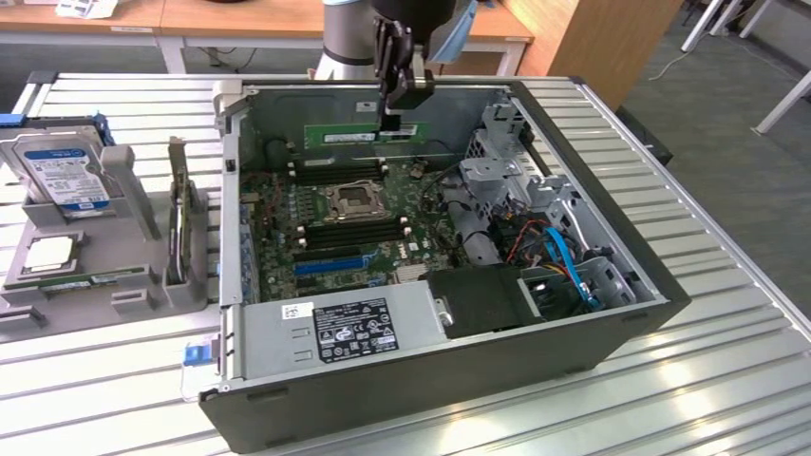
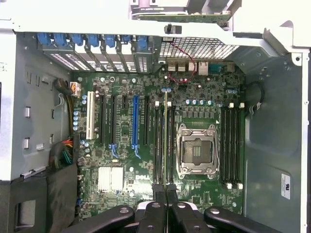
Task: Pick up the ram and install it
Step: 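Pick up the ram and move it above insertion slot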
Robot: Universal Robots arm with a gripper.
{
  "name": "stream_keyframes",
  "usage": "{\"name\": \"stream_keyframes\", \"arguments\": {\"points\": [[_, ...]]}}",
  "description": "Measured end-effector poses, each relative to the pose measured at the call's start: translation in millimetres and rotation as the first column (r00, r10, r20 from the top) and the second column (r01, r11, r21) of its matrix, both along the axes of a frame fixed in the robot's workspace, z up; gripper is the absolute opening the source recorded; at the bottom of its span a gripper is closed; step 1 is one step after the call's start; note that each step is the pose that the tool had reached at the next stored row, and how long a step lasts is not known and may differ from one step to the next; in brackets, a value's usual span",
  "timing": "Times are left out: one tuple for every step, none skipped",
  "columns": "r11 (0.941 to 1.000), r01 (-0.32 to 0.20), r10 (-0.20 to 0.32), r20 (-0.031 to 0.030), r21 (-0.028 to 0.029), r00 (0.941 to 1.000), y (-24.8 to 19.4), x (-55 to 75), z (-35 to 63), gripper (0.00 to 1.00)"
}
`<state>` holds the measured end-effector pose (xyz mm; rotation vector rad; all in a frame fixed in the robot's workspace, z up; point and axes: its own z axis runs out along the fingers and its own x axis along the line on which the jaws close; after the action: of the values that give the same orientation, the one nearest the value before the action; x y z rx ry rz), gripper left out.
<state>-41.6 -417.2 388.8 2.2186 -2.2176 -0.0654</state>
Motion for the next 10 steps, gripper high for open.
{"name": "stream_keyframes", "arguments": {"points": [[1.0, 0.0, 0.0, 0.0, -0.0001, 1.0, 0.0, 0.0, -1.3, 0.12], [1.0, 0.0, 0.0, 0.0, 0.0, 1.0, 0.0, 0.0, -3.0, 0.12], [1.0, 0.0, 0.0, 0.0, 0.0001, 1.0, 0.0, 0.0, -4.6, 0.12], [1.0, 0.0, 0.0, 0.0, 0.0, 1.0, 0.0, 0.0, -6.2, 0.12], [1.0, 0.0, 0.0, -0.0001, -0.0001, 1.0, 0.0, 0.0, -7.8, 0.12], [1.0, 0.0, 0.0, -0.0002, -0.0001, 1.0, 0.0, 0.0, -9.5, 0.12], [1.0, 0.0, 0.0, -0.0003, -0.0001, 1.0, 0.0, 0.0, -11.2, 0.12], [1.0, 0.001, -0.001, -0.0003, -0.0001, 1.0, 0.0, 0.0, -12.9, 0.12], [1.0, 0.001, -0.001, -0.0005, 0.0, 1.0, 0.0, 0.0, -14.6, 0.12], [1.0, 0.001, -0.001, -0.0006, 0.0, 1.0, 0.0, 0.0, -16.0, 0.12]]}}
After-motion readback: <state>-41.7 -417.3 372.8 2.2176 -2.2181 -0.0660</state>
